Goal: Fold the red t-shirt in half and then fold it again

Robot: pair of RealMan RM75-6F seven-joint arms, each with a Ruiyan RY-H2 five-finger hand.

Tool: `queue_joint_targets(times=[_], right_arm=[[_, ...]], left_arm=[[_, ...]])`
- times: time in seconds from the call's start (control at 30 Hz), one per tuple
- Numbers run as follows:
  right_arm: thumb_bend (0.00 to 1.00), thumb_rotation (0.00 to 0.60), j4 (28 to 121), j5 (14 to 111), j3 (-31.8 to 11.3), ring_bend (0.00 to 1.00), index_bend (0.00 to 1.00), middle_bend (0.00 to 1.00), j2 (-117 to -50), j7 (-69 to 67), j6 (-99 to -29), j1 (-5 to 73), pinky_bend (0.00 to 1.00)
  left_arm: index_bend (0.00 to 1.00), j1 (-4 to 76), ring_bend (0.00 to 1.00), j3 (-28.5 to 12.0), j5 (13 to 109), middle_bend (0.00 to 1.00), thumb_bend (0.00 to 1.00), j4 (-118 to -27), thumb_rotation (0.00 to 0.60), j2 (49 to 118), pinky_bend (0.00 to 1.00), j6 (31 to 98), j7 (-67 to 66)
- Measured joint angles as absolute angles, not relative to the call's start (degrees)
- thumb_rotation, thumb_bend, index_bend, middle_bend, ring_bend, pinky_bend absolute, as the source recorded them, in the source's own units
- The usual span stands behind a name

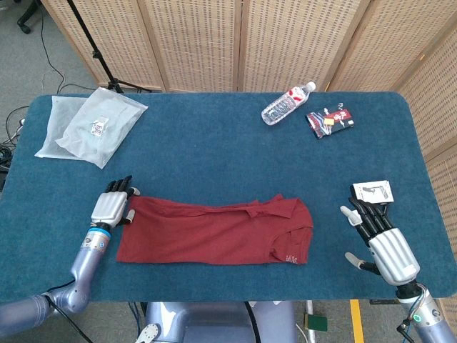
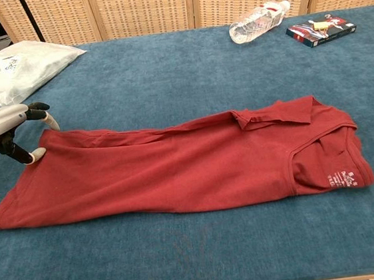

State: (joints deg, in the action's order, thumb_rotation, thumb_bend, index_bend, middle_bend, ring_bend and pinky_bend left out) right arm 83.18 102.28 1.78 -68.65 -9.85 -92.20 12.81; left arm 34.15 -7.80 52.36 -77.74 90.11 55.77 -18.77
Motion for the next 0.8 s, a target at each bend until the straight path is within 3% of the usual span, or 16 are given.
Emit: queue_joint_targets(times=[0.8], right_arm=[[0.0, 0.6, 83.44, 102.55, 1.5, 0.0, 0.0, 0.0, -68.17, -11.14, -91.65, 12.62, 0.1]], left_arm=[[0.75, 30.94, 0.0, -8.23, 57.08, 0.0, 0.46, -76.52, 0.6, 93.46, 0.0, 60.89, -14.83]])
